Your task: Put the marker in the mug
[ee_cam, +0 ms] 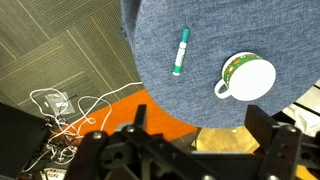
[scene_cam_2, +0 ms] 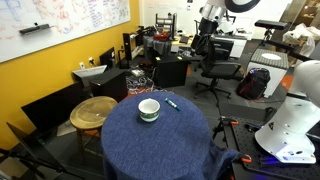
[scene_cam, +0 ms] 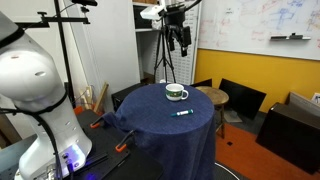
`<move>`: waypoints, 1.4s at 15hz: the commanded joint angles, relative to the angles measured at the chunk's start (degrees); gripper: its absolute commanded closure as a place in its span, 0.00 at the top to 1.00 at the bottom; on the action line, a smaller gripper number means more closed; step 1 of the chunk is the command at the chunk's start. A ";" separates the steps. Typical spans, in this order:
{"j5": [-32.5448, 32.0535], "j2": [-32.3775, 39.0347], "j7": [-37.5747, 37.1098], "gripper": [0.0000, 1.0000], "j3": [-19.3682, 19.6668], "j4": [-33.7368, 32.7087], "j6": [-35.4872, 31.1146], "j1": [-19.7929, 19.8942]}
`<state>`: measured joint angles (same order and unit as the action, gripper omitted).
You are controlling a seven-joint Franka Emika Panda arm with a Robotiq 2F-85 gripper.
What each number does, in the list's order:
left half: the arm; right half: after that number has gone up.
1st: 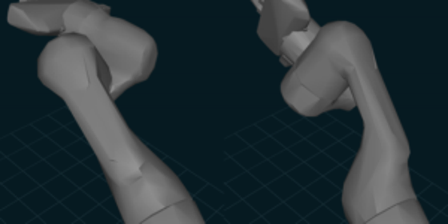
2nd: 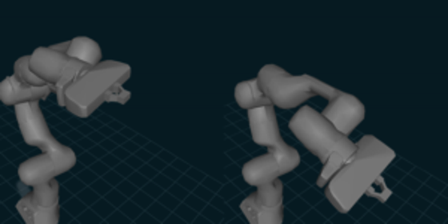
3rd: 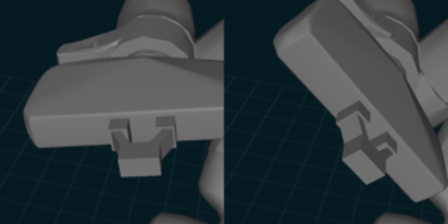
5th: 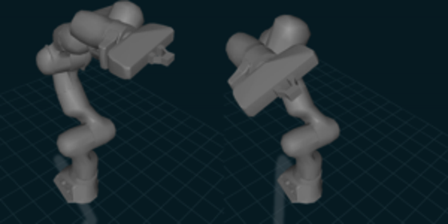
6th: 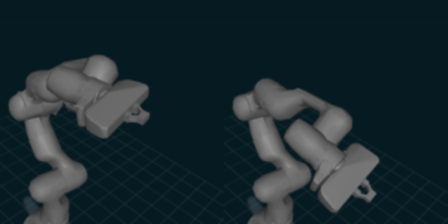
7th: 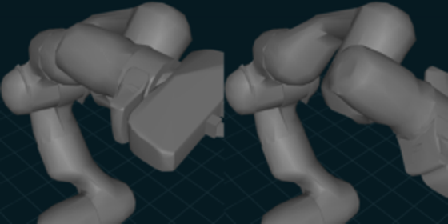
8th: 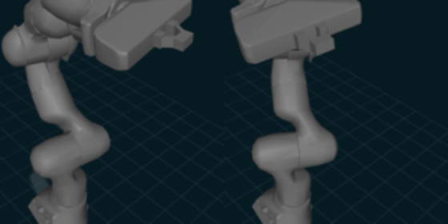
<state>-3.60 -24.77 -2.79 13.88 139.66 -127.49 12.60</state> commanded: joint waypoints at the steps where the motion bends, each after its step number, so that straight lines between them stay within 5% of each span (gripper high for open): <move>1: 4.12 7.36 -0.46 1.00 0.65 -1.70 -4.55 0.05; 21: 7.61 32.94 -3.62 1.00 -1.58 -7.41 -15.33 -0.73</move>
<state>2.84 5.84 -5.01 12.87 133.08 -140.31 12.18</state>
